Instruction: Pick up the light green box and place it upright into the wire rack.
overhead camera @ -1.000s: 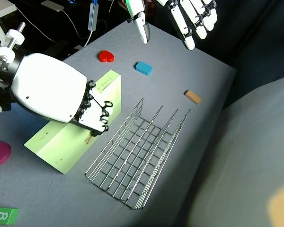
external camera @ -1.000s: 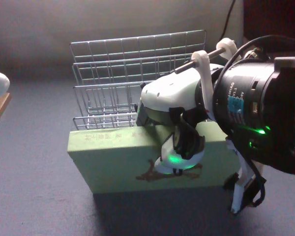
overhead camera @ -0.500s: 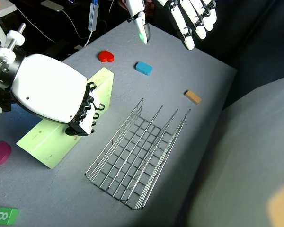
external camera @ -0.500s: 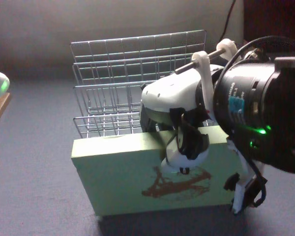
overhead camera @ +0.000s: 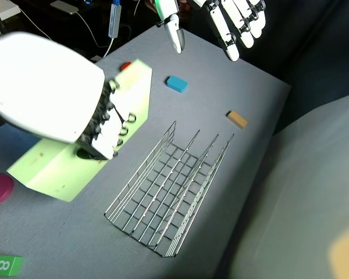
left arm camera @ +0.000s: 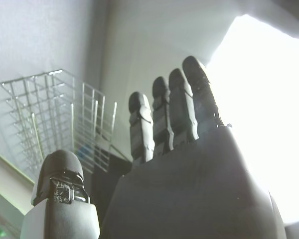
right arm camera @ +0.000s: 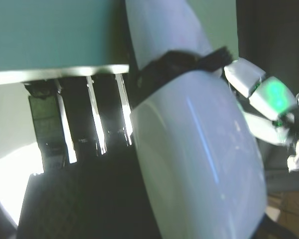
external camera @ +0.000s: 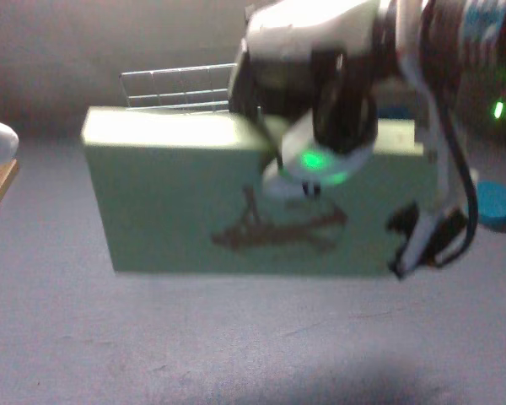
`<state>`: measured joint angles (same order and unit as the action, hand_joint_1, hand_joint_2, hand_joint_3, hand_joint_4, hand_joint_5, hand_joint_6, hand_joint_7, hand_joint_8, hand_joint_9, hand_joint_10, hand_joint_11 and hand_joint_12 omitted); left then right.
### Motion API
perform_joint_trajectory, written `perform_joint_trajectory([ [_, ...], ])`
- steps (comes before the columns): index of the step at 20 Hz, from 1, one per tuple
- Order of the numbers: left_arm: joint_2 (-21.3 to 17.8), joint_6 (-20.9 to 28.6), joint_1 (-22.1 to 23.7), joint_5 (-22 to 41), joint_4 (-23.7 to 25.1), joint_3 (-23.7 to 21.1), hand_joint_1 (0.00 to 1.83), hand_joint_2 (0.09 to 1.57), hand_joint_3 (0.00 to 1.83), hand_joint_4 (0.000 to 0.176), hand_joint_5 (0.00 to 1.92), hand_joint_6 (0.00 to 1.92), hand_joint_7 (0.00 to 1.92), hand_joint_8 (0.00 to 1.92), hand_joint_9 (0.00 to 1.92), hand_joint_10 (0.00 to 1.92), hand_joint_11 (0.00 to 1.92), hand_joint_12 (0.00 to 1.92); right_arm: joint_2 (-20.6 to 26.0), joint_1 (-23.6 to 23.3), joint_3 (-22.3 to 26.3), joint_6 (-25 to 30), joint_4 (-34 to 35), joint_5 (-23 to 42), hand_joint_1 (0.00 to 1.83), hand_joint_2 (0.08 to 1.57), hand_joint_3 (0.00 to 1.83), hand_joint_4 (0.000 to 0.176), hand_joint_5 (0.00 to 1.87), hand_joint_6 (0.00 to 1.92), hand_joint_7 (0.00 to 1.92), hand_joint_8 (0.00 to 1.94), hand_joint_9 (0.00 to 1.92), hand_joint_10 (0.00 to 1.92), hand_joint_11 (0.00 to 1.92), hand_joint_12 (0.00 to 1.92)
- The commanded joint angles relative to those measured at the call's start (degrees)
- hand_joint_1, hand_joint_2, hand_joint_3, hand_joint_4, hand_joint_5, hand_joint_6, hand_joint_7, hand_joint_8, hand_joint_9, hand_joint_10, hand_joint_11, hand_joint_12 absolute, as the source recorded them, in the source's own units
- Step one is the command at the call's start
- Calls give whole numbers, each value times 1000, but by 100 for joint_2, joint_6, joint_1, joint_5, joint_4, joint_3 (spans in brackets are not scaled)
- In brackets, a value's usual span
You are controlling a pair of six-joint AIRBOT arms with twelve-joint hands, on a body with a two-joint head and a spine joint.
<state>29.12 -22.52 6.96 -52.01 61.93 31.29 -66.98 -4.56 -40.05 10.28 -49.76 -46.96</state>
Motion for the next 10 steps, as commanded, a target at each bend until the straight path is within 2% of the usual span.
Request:
perform_joint_trajectory([
  [1,-3,-47,72,175,477,-29,144,1203,4,85,273,1,201,1,114,2,0,446,18,-195,1,-42,-376,427,1364,1156,0,0,758,1130,937,1069,890,1319,782,1333],
  [5,-3,-84,72,175,477,-69,144,1204,4,85,273,1,201,0,113,2,0,446,-79,-486,-122,-46,-1143,535,1364,1156,0,0,760,1128,931,1074,898,1313,803,1342],
  [10,-2,-84,104,175,477,-103,136,1207,4,85,270,0,198,0,111,0,0,440,-448,-541,-611,-290,-1426,725,1365,1151,0,0,772,1134,934,1061,910,1289,778,1318],
])
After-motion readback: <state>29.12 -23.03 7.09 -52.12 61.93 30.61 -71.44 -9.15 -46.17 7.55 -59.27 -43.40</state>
